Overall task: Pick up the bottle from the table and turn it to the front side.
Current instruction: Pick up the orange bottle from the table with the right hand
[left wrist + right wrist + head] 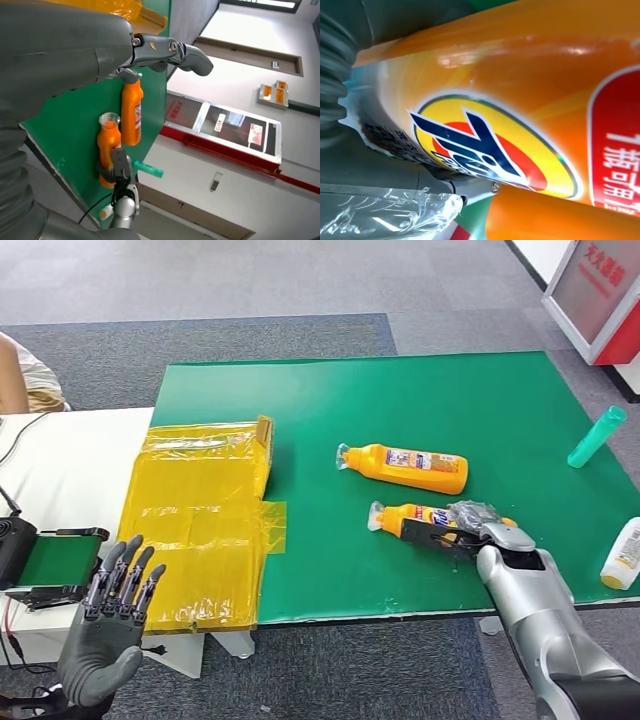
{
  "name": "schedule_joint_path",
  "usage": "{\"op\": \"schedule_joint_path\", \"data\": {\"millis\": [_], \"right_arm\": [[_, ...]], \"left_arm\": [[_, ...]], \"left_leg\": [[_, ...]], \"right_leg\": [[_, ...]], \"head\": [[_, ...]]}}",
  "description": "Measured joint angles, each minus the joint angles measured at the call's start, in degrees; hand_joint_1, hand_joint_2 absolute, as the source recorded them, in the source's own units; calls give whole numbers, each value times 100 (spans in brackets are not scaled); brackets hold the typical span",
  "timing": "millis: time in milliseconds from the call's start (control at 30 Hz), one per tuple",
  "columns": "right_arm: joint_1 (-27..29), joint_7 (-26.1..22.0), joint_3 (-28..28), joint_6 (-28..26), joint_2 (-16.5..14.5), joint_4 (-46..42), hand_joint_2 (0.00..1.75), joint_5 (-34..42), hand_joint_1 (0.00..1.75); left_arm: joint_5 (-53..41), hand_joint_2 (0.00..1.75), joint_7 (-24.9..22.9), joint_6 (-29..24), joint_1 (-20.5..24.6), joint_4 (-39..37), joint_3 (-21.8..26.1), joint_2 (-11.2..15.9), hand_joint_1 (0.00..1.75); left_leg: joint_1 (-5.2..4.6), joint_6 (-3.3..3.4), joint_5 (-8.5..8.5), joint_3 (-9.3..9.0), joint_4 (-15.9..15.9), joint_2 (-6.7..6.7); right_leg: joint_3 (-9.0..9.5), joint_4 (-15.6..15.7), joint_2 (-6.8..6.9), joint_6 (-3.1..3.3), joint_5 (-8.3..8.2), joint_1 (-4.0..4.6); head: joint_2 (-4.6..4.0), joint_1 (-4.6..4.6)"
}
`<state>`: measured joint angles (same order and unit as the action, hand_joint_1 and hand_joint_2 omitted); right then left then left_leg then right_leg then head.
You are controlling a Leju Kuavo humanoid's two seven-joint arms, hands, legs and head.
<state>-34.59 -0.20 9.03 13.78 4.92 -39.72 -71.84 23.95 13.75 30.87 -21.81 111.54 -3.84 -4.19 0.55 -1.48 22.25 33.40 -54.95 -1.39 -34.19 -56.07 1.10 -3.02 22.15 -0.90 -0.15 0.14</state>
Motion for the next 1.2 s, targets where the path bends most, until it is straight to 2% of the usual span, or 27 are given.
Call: {"op": "schedule_joint_path", "data": {"millis": [400, 467, 533, 667, 800, 967, 1100, 1200], "right_arm": [[-4, -97, 13, -139, -2, 42, 175, 125, 175], [27, -235, 7, -155, -8, 16, 175, 328, 175], [116, -558, -51, -125, -24, -125, 175, 850, 175], [518, -1152, -141, 49, -208, -887, 175, 2396, 175], [1137, -1104, 106, 19, -543, -1911, 175, 3390, 175], [1796, -1105, 485, -32, -945, -3164, 175, 4129, 175], [2158, -1308, 694, -22, -1188, -3978, 175, 4560, 175], [2259, -1365, 891, -113, -1305, -4637, 175, 4540, 175]], "left_arm": [[-14, 175, 1, -19, 2, -28, -25, 30, 0], [-112, 175, 16, -74, 5, -29, -23, 32, 0], [-220, 175, 41, -140, 11, -32, -19, 33, 0], [-82, 175, 20, -183, 116, -102, -14, 71, 0], [-1037, 175, -2, -661, 355, -171, -6, 79, 0], [-2763, 175, -63, -1358, 899, -186, 78, -148, 0], [-2952, 175, -71, -1252, 1250, -188, 120, -329, 0], [-2906, 175, -121, -1164, 1542, -152, 105, -392, 0]], "left_leg": [[0, -1, 2, 1, 0, 0], [1, -1, 1, 1, 0, 0], [3, -3, 3, 0, 0, -1], [11, -14, 10, -7, 0, -16], [20, -20, 0, 13, 0, -11], [20, -23, -11, 46, 0, -6], [19, -24, -10, 54, 0, -5], [19, -24, -10, 66, -1, -5]], "right_leg": [[-2, 0, -1, 3, 3, 0], [-1, 0, 0, 3, 3, 1], [0, 0, -1, 4, 2, 3], [0, -1, -17, 10, 3, 10], [-18, -7, -12, 15, 6, 20], [-47, -14, -5, 16, 4, 21], [-57, -14, -5, 16, 4, 19], [-70, -14, -5, 17, 4, 20]], "head": [[0, -1], [0, -1], [0, 1], [0, -2], [0, -1], [0, 0], [0, -1], [0, -1]]}}
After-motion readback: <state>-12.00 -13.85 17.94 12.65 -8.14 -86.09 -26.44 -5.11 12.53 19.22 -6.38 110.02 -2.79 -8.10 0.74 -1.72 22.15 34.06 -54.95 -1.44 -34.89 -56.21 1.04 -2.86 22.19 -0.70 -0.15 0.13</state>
